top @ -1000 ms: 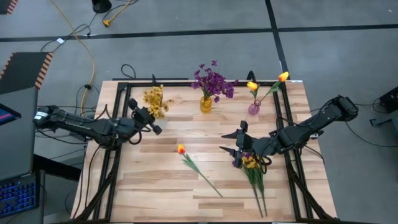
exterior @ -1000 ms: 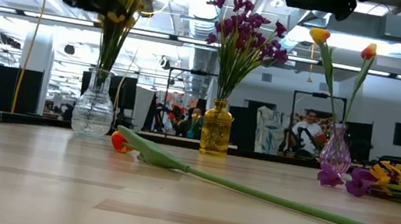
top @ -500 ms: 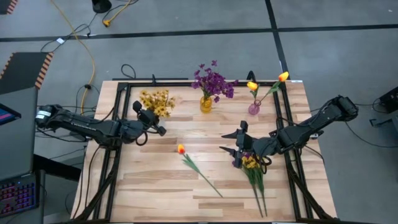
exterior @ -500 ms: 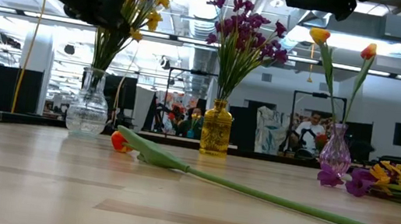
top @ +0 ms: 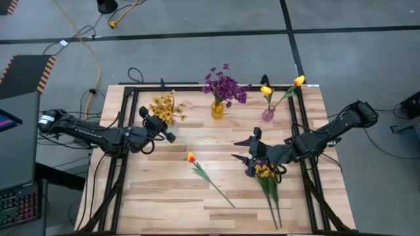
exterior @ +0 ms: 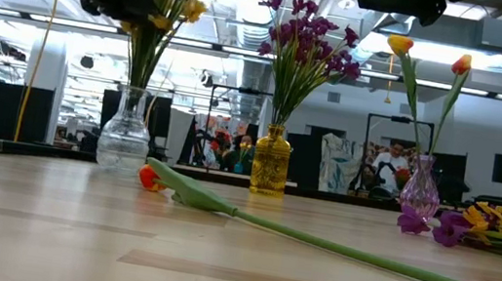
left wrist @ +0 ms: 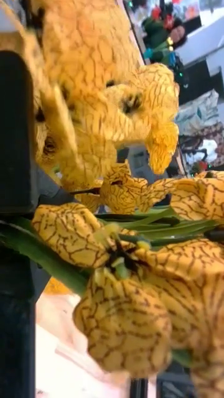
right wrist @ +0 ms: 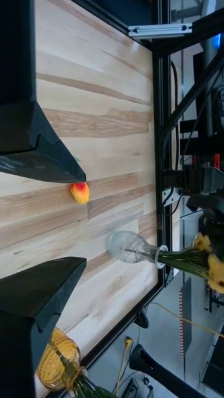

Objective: Sort flowers into vase by color
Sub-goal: Put the left yellow flowers into the transparent vase

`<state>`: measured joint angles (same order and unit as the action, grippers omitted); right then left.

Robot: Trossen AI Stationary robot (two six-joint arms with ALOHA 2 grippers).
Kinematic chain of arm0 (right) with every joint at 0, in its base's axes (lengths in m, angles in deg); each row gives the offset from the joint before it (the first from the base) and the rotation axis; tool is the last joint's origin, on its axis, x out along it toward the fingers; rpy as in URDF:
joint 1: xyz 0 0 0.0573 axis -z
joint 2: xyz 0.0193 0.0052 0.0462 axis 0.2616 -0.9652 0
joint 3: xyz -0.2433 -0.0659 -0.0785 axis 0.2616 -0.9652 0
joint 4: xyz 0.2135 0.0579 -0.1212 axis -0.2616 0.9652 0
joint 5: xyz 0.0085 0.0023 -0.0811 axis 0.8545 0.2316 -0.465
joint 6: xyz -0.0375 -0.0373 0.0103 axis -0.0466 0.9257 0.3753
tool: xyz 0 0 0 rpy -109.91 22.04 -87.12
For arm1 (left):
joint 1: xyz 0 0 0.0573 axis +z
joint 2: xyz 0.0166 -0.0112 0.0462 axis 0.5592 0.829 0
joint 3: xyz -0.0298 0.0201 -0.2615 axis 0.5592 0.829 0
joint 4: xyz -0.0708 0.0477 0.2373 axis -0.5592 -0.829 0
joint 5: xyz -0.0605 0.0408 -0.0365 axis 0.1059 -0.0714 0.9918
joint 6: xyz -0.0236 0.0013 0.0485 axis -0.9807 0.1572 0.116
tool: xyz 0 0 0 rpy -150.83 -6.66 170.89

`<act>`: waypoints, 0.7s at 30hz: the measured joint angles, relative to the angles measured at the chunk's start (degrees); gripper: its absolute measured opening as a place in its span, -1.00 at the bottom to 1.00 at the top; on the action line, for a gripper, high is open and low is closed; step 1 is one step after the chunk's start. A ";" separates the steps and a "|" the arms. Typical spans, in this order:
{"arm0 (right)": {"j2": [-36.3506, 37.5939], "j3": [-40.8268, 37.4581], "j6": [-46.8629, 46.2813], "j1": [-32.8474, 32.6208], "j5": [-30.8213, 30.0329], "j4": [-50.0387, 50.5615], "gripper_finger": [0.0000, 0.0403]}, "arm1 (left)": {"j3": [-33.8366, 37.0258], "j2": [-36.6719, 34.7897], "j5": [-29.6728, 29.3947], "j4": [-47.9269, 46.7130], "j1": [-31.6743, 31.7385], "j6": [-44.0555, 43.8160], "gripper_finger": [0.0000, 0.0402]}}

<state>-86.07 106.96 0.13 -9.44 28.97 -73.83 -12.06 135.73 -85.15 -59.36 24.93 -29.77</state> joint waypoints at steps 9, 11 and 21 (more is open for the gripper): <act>0.00 0.00 -0.01 0.00 -0.02 0.00 0.16 | 0.00 -0.02 -4.58 -1.11 -0.86 -5.78 -1.00; 0.00 0.02 -0.02 0.00 -0.02 0.00 0.16 | -0.02 -0.04 -4.66 -2.45 -0.86 -8.48 -1.00; 0.00 0.00 0.00 0.00 -0.02 -0.02 0.16 | -0.11 -0.06 -4.54 -7.67 -0.88 -16.83 -1.00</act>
<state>-86.07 106.96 0.13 -9.44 28.95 -73.85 -12.17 135.67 -89.69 -67.03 24.05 -46.60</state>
